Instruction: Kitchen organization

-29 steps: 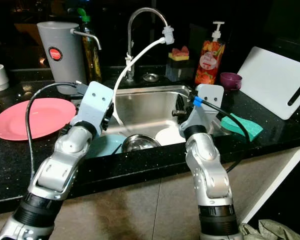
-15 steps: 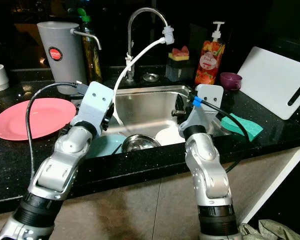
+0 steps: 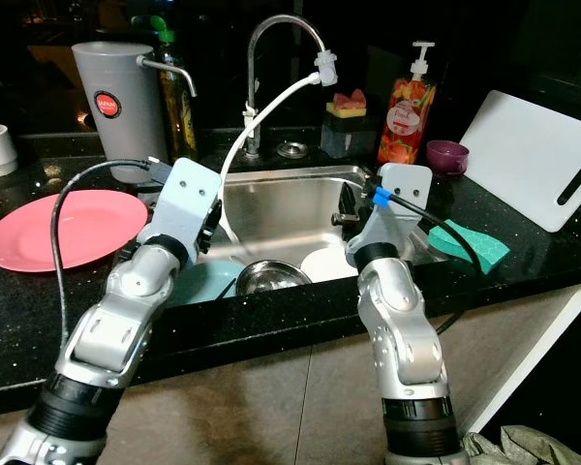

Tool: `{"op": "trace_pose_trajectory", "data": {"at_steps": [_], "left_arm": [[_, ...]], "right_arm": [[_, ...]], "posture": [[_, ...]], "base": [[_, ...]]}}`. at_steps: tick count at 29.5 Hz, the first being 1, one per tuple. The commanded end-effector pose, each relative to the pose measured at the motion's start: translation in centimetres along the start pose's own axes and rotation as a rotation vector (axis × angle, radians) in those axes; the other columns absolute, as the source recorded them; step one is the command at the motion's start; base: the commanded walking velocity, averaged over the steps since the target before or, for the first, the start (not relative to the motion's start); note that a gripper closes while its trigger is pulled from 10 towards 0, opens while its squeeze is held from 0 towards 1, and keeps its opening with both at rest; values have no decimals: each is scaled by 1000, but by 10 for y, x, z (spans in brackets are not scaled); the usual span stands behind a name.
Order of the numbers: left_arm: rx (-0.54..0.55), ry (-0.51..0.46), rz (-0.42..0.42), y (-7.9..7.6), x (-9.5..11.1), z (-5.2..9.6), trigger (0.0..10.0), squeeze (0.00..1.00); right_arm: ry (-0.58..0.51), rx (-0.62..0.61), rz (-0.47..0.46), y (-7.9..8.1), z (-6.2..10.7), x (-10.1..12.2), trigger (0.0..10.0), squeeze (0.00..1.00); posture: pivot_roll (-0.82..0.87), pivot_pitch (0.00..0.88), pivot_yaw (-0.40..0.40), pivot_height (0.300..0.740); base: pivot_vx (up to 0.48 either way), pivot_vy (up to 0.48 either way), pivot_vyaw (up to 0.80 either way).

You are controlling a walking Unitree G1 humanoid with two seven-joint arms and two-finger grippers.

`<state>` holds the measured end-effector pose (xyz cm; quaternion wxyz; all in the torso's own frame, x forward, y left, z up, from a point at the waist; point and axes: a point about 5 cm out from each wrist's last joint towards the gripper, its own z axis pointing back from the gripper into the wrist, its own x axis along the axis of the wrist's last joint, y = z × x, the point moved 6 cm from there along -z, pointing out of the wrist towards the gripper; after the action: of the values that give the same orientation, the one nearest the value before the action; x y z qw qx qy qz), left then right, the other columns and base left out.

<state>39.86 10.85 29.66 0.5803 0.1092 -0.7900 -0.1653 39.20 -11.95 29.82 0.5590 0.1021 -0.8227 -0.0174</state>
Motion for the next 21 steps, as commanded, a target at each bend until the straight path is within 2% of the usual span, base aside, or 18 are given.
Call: {"op": "trace_pose_trajectory", "data": {"at_steps": [1,2,3,4,6,8,9,12,14,16,21], "left_arm": [[22,24,120,1,-7,1,10000,0],[49,22,184,2,-10,2,10000,0],[49,22,184,2,-10,2,10000,0],[79,25,252,4,-15,5,10000,0],[84,31,276,4,-17,6,10000,0],[88,58,350,2,-26,11,10000,0],[88,58,350,2,-26,11,10000,0],[73,54,486,0,-37,22,10000,0],[78,50,504,0,-38,24,10000,0],[60,43,470,-5,-38,29,10000,0],[47,36,431,-9,-38,32,10000,0]], "right_arm": [[2,0,4,2,2,-3,10000,0],[4,-2,15,2,5,-5,10000,0],[4,-2,15,2,5,-5,10000,0],[6,-6,31,2,10,-10,10000,0],[9,-9,39,1,13,-12,10000,0],[22,-25,62,-5,21,-20,10000,0],[22,-25,62,-5,21,-20,10000,0],[50,-78,77,-20,30,-31,10000,0],[54,-90,80,-23,31,-32,10000,0],[56,-120,87,-32,31,-33,10000,0],[57,-142,96,-39,30,-34,10000,0]], "posture": [[64,69,-72,740],[64,67,-75,740],[64,67,-75,740],[64,67,-75,740],[64,67,-75,740],[66,69,-76,740],[66,69,-76,740],[62,72,-70,740],[62,72,-70,740],[64,72,-66,740],[64,77,-67,740]], "base": [[0,0,0],[0,0,0],[0,0,0],[0,0,0],[0,0,0],[0,0,0],[0,0,0],[0,0,0],[0,0,0],[0,0,0],[0,0,0]]}}
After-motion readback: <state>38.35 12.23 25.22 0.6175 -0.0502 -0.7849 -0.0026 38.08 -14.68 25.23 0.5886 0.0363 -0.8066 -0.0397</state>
